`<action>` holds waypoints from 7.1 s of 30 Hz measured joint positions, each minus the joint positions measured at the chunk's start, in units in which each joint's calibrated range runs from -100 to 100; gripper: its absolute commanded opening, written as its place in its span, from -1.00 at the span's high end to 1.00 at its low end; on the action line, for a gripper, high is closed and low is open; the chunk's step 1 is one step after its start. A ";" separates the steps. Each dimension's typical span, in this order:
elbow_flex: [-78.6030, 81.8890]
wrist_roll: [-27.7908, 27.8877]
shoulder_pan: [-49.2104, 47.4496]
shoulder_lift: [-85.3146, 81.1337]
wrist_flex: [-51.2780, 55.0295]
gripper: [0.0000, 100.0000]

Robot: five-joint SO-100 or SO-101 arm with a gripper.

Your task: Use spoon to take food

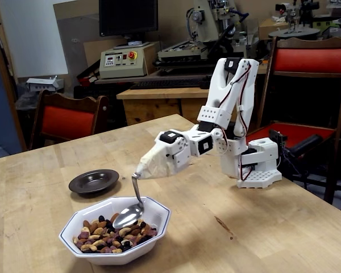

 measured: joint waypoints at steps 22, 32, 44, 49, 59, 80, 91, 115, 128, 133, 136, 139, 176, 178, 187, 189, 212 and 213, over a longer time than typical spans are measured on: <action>-2.92 0.00 0.00 0.00 0.00 0.92; -2.92 0.00 0.00 0.00 0.16 0.92; -2.92 0.00 0.00 0.00 8.00 0.92; -4.38 0.00 0.00 0.00 15.83 0.92; -9.78 0.00 0.00 0.00 23.75 0.92; -10.81 0.00 0.00 -0.09 27.43 0.92; -10.81 0.00 0.00 -0.09 27.43 0.92; -11.93 0.00 0.00 0.00 27.43 0.92; -26.17 0.00 0.00 15.11 27.51 0.92; -30.63 0.00 0.00 19.48 27.51 0.92; -31.75 0.00 0.00 20.43 27.51 0.92; -31.83 0.00 0.44 20.52 27.51 0.92; -27.37 -0.24 2.71 20.60 5.60 0.92; -27.20 -0.24 2.71 20.60 4.64 0.92; -27.20 -0.24 2.71 20.60 3.04 0.92; -27.20 -0.24 2.71 20.60 3.04 0.92; -27.20 -0.24 2.71 20.60 3.04 0.92; -27.20 -0.24 2.71 20.60 3.04 0.92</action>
